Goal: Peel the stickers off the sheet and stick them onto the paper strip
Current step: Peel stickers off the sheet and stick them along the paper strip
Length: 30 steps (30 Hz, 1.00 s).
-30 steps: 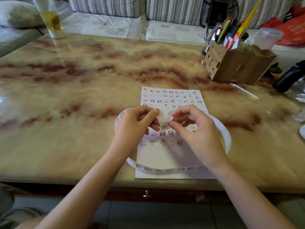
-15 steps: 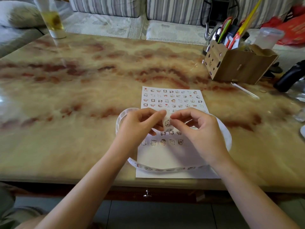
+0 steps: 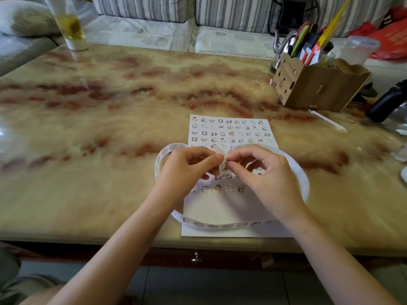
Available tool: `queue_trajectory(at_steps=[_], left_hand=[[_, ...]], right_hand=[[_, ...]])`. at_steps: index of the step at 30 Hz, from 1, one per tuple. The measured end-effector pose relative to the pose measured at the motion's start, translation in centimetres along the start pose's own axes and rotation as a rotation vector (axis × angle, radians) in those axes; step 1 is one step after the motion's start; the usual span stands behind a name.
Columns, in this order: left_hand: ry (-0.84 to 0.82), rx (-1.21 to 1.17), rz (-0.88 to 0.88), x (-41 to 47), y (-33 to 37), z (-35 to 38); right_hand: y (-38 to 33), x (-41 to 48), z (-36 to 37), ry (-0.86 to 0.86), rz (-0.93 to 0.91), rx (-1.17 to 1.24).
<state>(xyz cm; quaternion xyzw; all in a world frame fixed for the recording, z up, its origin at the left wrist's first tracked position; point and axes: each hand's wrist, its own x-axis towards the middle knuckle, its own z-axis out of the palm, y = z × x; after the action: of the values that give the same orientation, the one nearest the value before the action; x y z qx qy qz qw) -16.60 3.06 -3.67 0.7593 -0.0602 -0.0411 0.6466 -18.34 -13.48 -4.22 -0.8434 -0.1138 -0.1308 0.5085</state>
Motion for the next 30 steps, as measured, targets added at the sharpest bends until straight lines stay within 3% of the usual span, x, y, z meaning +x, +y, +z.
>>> queue_trajectory(at_steps=[9,14,19,23,30], left_hand=[[-0.004,0.000,-0.013,0.0,0.0,0.1],[0.002,0.003,-0.050,0.1,-0.4,0.1],[0.030,0.021,-0.062,0.4,-0.6,-0.1],[0.068,0.096,-0.065,0.4,-0.8,-0.1],[0.038,0.167,-0.110,0.6,-1.3,0.1]], right_hand=[[-0.1,-0.1,0.0,-0.021,0.016,-0.062],[0.4,-0.2,0.3,-0.052,-0.109,-0.225],[0.3,-0.3,0.0,-0.069,-0.184,-0.206],[-0.2,-0.2,-1.1,-0.095,0.050,0.019],[1.3,0.5,-4.1,-0.153,0.430,0.089]])
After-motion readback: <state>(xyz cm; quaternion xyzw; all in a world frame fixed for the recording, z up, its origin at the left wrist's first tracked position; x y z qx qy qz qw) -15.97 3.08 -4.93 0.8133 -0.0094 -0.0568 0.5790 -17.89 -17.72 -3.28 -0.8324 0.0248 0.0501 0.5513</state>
